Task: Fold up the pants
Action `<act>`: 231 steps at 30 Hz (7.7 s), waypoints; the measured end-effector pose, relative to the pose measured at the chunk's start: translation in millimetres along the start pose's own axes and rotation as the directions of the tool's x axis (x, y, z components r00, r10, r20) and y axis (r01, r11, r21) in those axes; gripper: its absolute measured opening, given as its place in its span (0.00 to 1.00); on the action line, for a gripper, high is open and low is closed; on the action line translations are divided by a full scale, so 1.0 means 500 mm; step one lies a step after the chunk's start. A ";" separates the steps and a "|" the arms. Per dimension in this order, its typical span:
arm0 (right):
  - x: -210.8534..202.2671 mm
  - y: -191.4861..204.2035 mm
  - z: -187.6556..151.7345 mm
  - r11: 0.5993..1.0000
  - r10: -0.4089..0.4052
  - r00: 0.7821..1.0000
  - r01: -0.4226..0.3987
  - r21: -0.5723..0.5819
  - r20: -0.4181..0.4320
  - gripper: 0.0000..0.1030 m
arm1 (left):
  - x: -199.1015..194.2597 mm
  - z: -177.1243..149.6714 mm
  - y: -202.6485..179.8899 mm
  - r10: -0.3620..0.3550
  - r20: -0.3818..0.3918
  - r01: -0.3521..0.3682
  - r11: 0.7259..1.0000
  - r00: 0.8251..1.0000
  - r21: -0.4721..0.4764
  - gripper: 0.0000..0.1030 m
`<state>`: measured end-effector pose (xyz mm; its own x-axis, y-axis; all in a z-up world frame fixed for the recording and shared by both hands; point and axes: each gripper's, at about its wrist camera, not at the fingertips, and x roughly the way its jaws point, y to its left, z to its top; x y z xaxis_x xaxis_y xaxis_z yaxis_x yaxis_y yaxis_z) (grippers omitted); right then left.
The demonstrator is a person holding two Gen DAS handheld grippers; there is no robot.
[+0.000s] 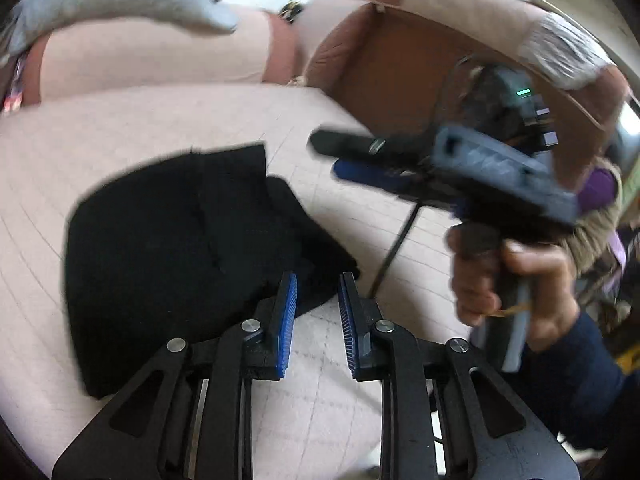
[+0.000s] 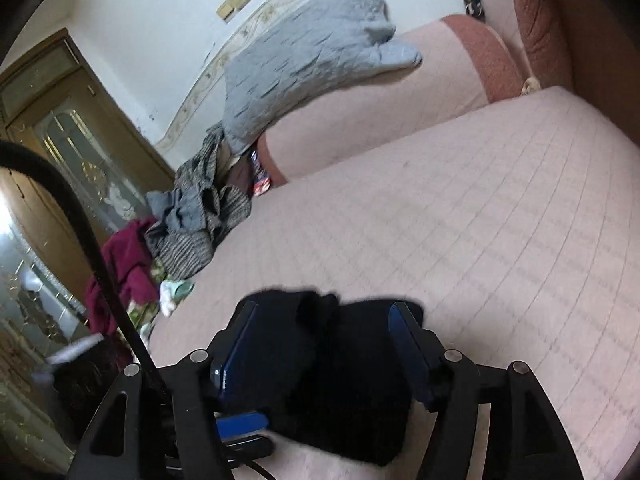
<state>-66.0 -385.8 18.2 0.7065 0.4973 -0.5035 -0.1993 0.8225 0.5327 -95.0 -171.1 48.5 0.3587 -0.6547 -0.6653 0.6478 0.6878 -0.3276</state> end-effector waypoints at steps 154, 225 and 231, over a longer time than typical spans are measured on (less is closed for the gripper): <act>0.048 -0.073 -0.042 0.971 -0.238 0.968 0.236 -0.024 -0.077 0.64 | 0.027 0.015 0.180 0.365 0.075 -0.336 0.906 0.928 -0.259 0.60; 0.110 0.051 -0.008 0.885 -0.306 0.951 0.299 -0.357 0.037 0.28 | 0.108 0.032 0.238 0.256 0.002 -0.241 0.913 0.967 -0.330 0.75; 0.139 -0.026 -0.011 0.932 -0.273 0.961 0.251 -0.260 -0.049 0.25 | 0.115 0.037 0.235 0.263 -0.007 -0.252 0.918 0.965 -0.305 0.75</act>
<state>-18.0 -360.2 -27.5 0.7000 0.2670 -0.6623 -0.1844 0.9636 0.1936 14.0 -133.8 -16.0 0.5113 -0.4488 -0.7329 0.2998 0.8924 -0.3373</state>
